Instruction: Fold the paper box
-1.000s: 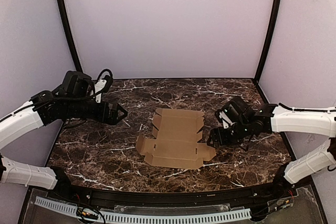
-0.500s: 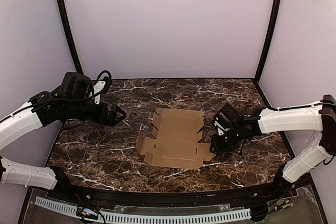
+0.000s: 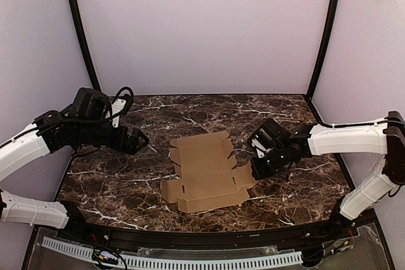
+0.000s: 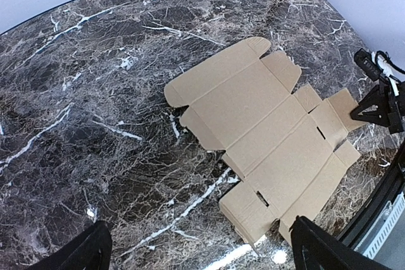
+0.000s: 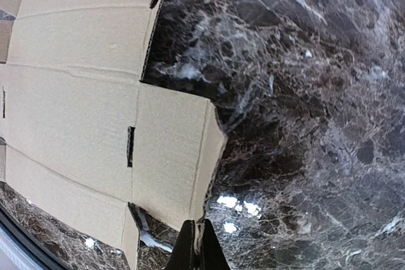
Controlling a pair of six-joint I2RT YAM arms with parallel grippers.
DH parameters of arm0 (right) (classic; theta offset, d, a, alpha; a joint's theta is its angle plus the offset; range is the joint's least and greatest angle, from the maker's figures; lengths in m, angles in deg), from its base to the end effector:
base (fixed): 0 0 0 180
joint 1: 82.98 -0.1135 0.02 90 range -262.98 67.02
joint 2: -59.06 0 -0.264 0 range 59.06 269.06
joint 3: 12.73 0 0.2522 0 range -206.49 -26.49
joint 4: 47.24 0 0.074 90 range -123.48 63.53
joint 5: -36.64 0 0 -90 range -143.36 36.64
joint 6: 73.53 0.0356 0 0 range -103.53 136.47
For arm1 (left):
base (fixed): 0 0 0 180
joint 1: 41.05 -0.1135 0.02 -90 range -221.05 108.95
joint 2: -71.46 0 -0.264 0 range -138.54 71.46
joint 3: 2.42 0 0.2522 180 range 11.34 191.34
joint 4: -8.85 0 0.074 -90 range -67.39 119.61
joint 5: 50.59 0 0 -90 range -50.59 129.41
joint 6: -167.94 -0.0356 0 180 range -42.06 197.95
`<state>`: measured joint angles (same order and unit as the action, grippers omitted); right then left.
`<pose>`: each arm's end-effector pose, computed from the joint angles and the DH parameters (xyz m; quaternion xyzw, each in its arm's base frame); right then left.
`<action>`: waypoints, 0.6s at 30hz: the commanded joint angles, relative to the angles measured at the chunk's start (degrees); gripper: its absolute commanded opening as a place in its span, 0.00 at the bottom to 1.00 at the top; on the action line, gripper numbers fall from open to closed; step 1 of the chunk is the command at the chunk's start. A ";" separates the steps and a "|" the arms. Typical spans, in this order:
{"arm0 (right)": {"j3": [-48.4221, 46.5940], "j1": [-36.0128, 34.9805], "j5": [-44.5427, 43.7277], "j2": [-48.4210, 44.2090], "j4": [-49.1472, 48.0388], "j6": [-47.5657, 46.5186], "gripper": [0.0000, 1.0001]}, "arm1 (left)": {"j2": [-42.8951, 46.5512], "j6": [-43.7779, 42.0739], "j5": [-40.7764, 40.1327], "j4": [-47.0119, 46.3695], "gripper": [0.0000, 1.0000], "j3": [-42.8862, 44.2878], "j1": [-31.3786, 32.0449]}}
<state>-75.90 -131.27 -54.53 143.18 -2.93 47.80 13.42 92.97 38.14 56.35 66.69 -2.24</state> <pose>0.1831 0.2043 0.1864 -0.1419 0.9664 0.1295 0.1709 0.1688 -0.1347 0.3208 0.1790 0.8745 -0.1952 0.4063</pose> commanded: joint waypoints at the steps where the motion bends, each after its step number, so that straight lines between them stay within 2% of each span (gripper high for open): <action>1: -4.96 -0.75 -0.71 1.14 1.24 -10.68 0.00 | 1.16 -2.14 -1.43 3.85 1.00 2.22 0.22; 8: -11.43 -1.26 0.89 1.99 1.66 -33.01 0.00 | 0.78 -4.83 -1.68 6.80 1.00 4.82 0.21; 13: -14.54 -1.28 7.38 4.33 3.08 -52.44 0.00 | 0.01 -6.47 -1.73 8.68 1.00 7.28 0.16; 18: -21.15 -0.80 2.08 9.96 6.46 -65.55 0.00 | -0.66 -6.57 -0.80 9.59 1.00 8.46 0.21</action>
<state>-92.12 -132.02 -50.55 149.19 0.24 -1.88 13.18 87.51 36.89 62.99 73.62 -2.24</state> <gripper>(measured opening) 0.008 0.999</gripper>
